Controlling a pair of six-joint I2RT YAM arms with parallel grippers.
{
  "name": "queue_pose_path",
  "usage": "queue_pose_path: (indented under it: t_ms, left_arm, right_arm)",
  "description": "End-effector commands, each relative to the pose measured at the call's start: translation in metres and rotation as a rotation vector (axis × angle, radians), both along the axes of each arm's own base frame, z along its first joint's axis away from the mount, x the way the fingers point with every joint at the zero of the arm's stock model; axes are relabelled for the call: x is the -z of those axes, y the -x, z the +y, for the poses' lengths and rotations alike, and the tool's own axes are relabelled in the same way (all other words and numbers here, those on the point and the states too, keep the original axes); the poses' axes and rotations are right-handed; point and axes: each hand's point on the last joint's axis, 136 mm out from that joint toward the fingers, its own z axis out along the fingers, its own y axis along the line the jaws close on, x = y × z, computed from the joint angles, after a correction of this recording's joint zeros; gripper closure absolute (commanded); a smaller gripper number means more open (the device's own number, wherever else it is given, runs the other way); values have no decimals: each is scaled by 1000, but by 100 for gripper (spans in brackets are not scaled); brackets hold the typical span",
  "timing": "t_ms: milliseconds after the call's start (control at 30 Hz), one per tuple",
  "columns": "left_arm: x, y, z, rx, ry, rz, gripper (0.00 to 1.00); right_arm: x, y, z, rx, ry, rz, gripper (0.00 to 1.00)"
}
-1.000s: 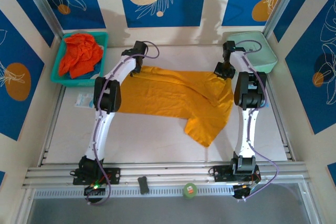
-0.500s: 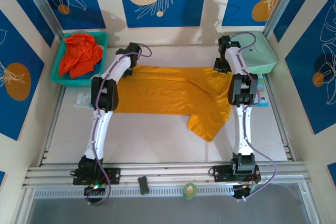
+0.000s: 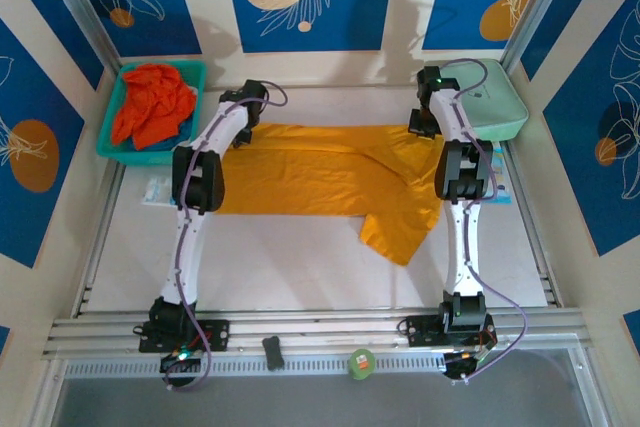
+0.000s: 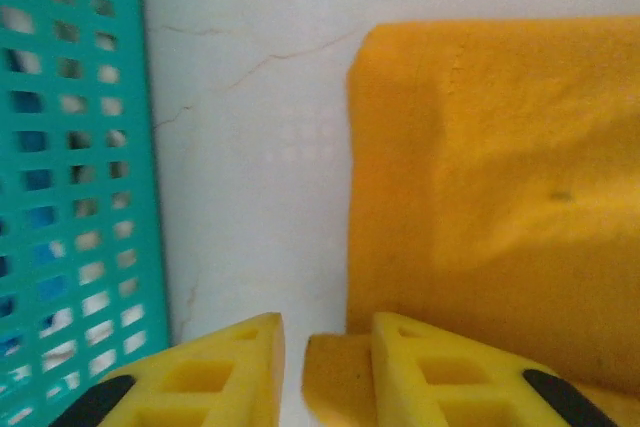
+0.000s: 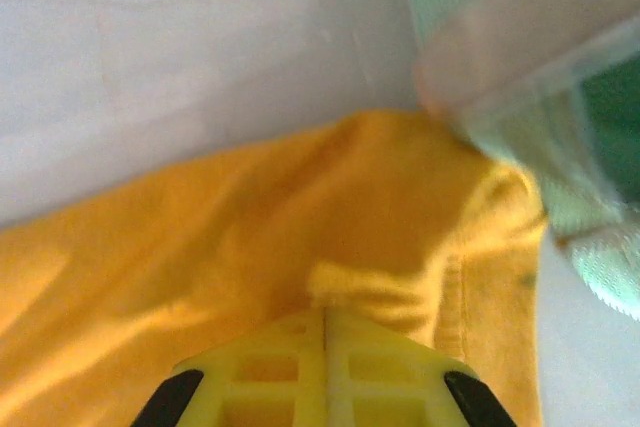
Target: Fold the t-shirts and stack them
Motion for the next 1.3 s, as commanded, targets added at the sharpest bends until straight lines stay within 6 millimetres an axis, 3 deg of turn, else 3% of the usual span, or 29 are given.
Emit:
queue_pose_path:
  t_ms: [0,100,167,333,500,767,1033,1267]
  left_arm:
    - [-95,-6,-12,11,54,-197,67]
    - [-133,2,-12,19,43,-256,64]
    - [-151,10,-10,18,38,-280,60]
    - [-173,40,-8,5,60,-308,53]
    - [-173,80,-15,8,121,-314,52]
    - [-170,121,-14,-2,175,-311,53]
    - [-160,133,-12,-12,185,-291,54]
    - [-154,134,-14,-11,189,-275,56]
  right_arm:
    - [-76,-2,21,-83,-11,-153,88]
    - [-89,16,34,-111,-15,-169,79]
    - [-88,30,43,-124,-44,-163,72]
    - [-65,51,94,-210,-310,-114,63]
    - [-34,41,116,-247,-409,-49,62]
    - [-10,19,120,-256,-408,-30,62]
    - [9,21,126,-258,-411,15,63]
    - [9,27,125,-256,-414,33,68]
